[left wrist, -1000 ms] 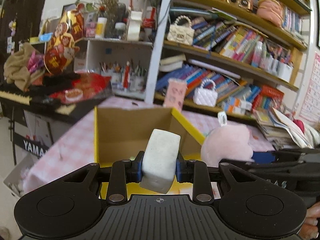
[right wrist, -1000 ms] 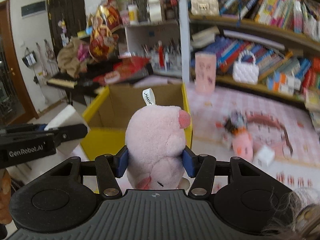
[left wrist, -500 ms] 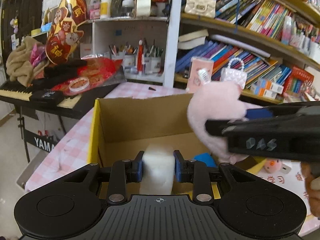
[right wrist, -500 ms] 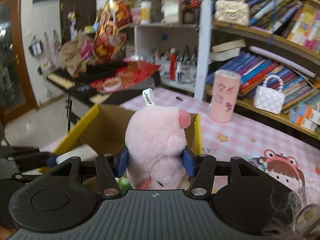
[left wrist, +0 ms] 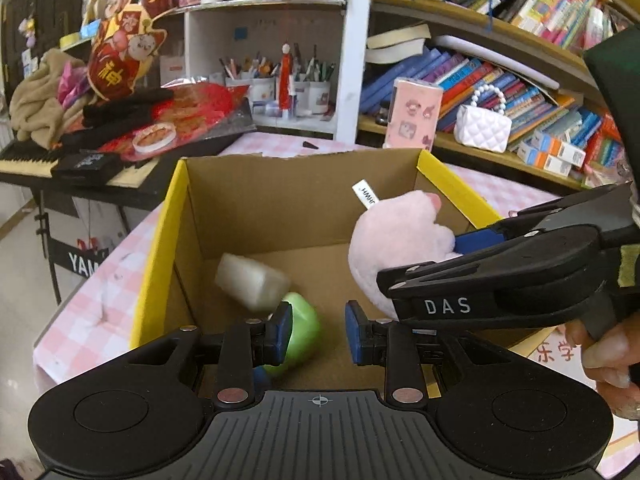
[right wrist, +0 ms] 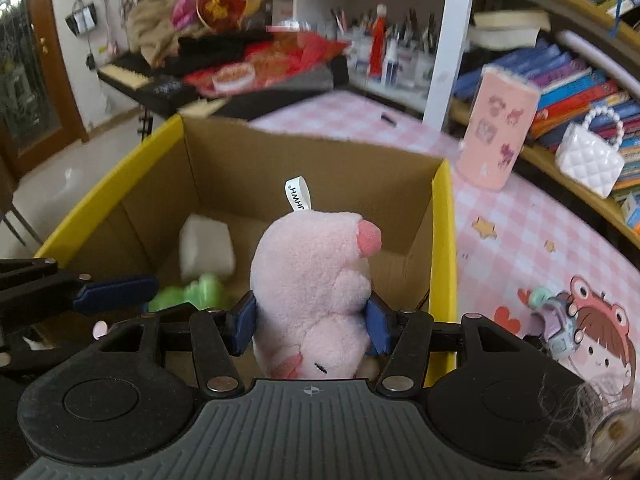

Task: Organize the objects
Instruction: 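Open both tools to drop the cube and plush pig into the box, then withdraw both open tools from the box toward the table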

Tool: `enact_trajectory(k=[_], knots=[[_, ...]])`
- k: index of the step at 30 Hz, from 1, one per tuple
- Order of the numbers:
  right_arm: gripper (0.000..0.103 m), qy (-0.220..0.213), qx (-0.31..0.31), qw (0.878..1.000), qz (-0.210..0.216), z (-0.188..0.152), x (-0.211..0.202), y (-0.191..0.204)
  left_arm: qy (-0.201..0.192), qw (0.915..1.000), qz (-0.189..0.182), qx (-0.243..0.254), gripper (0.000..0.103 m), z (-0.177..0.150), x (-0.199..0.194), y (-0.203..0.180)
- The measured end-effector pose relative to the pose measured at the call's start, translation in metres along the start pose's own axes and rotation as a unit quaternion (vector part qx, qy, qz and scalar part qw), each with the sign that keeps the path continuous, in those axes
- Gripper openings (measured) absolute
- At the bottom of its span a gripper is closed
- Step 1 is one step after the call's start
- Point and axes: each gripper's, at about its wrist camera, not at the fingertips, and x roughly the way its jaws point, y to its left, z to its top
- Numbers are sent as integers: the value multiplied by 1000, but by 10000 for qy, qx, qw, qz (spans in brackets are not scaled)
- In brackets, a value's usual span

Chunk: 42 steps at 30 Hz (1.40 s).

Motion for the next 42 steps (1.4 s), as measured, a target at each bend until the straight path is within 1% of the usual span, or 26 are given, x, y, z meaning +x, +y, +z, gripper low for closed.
enact_trajectory(k=[2, 3, 5, 6, 7, 9, 12, 14, 16, 18, 20, 22, 26, 28, 31, 35, 39, 42], knots=[[57, 41, -61, 10000, -49, 2, 1, 1, -21, 10000, 29, -54, 29, 0, -1, 1], [60, 35, -64, 10000, -32, 2, 2, 1, -25, 10000, 41, -73, 31, 0, -2, 1], [64, -103, -30, 9999, -69, 2, -1, 0, -108, 9998, 59, -130, 41, 1, -6, 3], [67, -175, -10, 9998, -107, 2, -4, -1, -169, 9997, 81, -161, 53, 1, -9, 4], [68, -246, 35, 9996, -163, 3, -7, -3, -259, 9995, 47, -181, 61, 2, -14, 5], [69, -404, 198, 9989, -139, 4, -16, -8, -452, 9988, 59, -190, 72, 4, -24, 5], [69, -655, 489, 9965, -171, 2, -35, -13, -683, 9976, 56, -139, 73, 6, -40, 3], [69, -882, 679, 9936, -214, -2, -52, -15, -804, 9966, 26, -187, 76, 8, -50, 4], [69, -1100, 871, 9898, -230, -8, -70, -14, -945, 9952, 51, -262, 83, 8, -62, 4], [69, -1326, 1028, 9855, -254, -18, -88, -13, -1035, 9940, 94, -333, 85, 7, -71, 5], [69, -1495, 1120, 9819, -312, -27, -104, -10, -1093, 9929, 145, -443, 85, 2, -81, 7], [69, -1647, 1082, 9794, -431, -36, -120, -6, -1102, 9925, 133, -514, 86, -4, -91, 8], [69, -1877, 981, 9748, -706, -57, -146, 3, -1130, 9923, 194, -475, 87, -16, -111, 6], [69, -1860, 969, 9741, -840, -70, -153, 9, -1140, 9923, 194, -435, 90, -24, -119, 4], [69, -1702, 1001, 9752, -997, -90, -158, 18, -1077, 9933, 197, -359, 91, -37, -129, 1], [69, -1497, 1042, 9761, -1179, -115, -160, 32, -858, 9957, 178, -308, 91, -59, -137, -3], [69, -1278, 1055, 9786, -1224, -139, -162, 46, -690, 9971, 157, -265, 91, -77, -144, -5], [69, -1159, 1020, 9805, -1217, -152, -164, 55, -596, 9981, 128, -126, 91, -87, -149, -9]])
